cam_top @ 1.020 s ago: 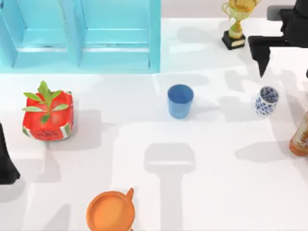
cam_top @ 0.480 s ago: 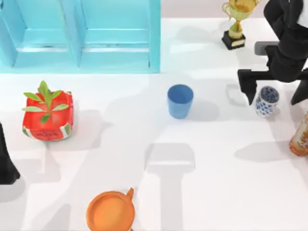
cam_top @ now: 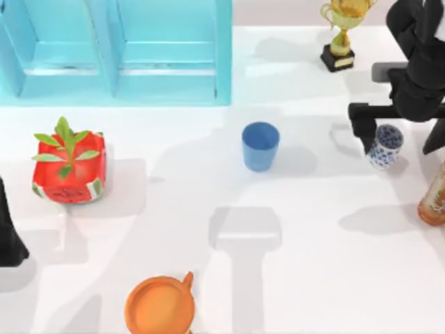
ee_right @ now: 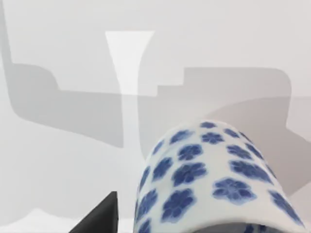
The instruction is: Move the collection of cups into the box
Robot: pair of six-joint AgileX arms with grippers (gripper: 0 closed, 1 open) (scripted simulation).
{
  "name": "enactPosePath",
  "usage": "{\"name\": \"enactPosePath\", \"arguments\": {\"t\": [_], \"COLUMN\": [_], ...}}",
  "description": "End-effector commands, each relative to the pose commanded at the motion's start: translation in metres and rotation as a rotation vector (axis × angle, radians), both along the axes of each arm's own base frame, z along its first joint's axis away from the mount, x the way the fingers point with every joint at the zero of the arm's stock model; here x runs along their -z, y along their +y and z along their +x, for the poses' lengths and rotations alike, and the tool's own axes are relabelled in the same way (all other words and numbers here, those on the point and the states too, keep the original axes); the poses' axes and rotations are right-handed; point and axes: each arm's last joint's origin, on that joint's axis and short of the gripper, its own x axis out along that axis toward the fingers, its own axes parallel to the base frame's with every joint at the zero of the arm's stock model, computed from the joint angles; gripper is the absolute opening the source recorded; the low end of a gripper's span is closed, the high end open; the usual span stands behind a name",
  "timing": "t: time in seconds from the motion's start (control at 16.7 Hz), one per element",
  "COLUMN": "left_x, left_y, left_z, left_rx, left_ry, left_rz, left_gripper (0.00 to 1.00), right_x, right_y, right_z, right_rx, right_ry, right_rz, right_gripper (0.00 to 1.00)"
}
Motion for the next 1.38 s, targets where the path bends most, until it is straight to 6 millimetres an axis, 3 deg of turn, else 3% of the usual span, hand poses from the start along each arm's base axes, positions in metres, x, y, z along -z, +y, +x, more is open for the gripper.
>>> {"name": "enactPosePath", "arguments": {"t": [0.66, 1.38], "left_x": [0.0, 0.0], "left_y": [0.0, 0.0], "left_z": [0.0, 0.0], "left_rx": [0.0, 0.0], "left_ry": [0.0, 0.0], "left_rz": [0.0, 0.0], "left_gripper": [1.0, 1.0], "right_x": [0.0, -0.0031], "right_y": [0.0, 0.0045], "right_z": [0.0, -0.0008], "right_rx": [0.0, -0.003], "right_ry": [0.0, 0.008], "right_rz": [0.0, 0.002], "right_gripper": [0.02, 0.0]}}
